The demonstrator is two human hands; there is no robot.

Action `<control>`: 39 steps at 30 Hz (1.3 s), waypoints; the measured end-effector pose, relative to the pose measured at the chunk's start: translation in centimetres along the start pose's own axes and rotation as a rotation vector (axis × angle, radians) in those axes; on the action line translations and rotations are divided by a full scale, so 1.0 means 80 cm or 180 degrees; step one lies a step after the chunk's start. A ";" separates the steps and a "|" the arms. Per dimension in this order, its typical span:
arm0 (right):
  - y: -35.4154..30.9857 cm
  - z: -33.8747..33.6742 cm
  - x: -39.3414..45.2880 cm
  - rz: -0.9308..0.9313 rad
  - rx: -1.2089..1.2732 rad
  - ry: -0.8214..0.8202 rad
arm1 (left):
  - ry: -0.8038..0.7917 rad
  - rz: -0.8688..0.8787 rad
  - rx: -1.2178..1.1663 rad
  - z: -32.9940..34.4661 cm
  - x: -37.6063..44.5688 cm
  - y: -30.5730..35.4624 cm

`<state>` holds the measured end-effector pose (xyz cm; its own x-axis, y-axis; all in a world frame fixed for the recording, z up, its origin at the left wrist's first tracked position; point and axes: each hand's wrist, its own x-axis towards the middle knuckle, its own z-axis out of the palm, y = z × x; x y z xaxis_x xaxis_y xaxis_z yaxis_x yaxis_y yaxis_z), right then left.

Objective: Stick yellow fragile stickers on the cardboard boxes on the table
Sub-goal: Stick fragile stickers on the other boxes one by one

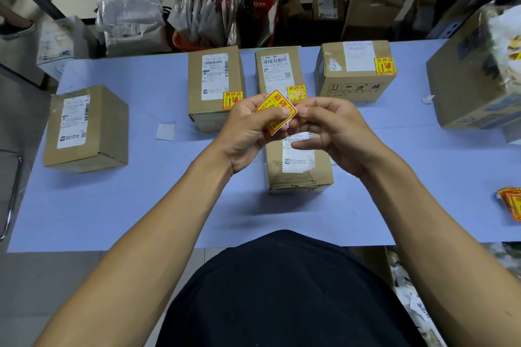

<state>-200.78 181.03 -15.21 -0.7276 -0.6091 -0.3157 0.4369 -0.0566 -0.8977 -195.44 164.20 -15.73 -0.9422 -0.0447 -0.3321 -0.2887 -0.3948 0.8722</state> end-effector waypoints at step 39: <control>0.043 -0.081 0.011 0.0153 -0.1357 0.1188 | 0.1193 0.0253 0.1018 0.063 0.029 -0.051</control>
<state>-203.31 185.43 -20.55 -0.8836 -0.2779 -0.3769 0.2782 0.3359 -0.8999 -197.29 170.32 -18.27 -0.8543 -0.4133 -0.3152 -0.3116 -0.0783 0.9470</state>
